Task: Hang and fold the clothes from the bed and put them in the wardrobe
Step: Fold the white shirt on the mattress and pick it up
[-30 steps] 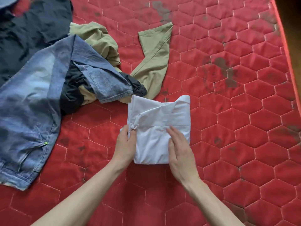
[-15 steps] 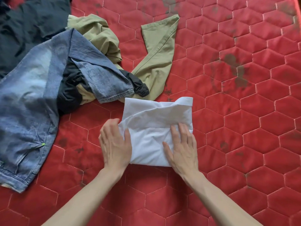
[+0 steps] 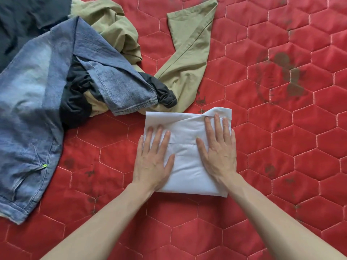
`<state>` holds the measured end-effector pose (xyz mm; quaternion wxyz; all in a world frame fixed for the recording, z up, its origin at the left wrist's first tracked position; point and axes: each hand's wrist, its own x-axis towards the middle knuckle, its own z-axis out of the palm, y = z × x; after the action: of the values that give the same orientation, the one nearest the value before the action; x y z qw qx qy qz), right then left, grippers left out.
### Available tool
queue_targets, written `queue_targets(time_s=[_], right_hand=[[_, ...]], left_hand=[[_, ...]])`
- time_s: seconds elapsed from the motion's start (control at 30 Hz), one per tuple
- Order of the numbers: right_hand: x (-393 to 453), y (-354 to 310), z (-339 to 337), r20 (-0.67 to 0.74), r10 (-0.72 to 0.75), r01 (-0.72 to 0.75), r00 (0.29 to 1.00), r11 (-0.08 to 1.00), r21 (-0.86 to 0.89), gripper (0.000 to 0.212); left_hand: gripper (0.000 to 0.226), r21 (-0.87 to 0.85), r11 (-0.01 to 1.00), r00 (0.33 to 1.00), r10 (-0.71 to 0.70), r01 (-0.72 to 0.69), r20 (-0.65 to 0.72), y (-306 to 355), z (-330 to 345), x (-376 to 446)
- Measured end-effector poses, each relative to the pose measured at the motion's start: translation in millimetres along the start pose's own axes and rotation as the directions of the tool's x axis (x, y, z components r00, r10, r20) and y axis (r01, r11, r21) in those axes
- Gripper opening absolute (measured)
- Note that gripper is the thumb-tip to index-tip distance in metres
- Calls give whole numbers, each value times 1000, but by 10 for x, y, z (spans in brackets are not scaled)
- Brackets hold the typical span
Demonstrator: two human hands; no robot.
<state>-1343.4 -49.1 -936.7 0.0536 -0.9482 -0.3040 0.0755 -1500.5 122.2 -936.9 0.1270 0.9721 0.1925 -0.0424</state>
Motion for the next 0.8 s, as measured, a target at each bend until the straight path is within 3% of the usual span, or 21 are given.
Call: queue_targets(time_s=[0.1, 0.2, 0.4, 0.47, 0.53, 0.6, 0.67, 0.73, 0.8], right_hand=[[1, -63, -67, -43, 28, -27, 999, 999, 26, 70], [63, -185, -118, -96, -50, 59, 994, 994, 88, 69], [164, -256, 36, -16, -89, 88, 996, 996, -24, 73], [136, -228, -7, -15, -102, 103, 995, 994, 30, 71], [44, -193, -93, -54, -35, 42, 998, 989, 139, 69], [-108, -173, -205, -93, 175, -139, 980, 941, 308, 69], [-269, -135, -327, -34, 445, -365, 895, 773, 519, 71], [-379, -87, -422, 122, 619, -539, 776, 550, 638, 75], [-437, -16, -487, 256, 626, -612, 736, 455, 647, 73]], left_hand=[[74, 54, 999, 999, 6, -3, -52, 59, -112, 74], [74, 1, 1000, 992, 12, -12, -127, 111, -174, 271], [75, -46, 998, 999, -31, 31, 18, -10, 15, 427], [73, -67, 997, 999, -24, 22, -23, 11, -80, 372], [72, -114, 986, 988, -132, 122, -83, 85, -213, 255], [73, -228, 891, 906, -417, 392, -71, 180, -367, 113], [76, -345, 675, 743, -660, 652, 111, 270, -479, 2], [75, -383, 503, 618, -730, 774, 291, 341, -552, -45], [75, -396, 433, 575, -720, 810, 389, 332, -591, -37]])
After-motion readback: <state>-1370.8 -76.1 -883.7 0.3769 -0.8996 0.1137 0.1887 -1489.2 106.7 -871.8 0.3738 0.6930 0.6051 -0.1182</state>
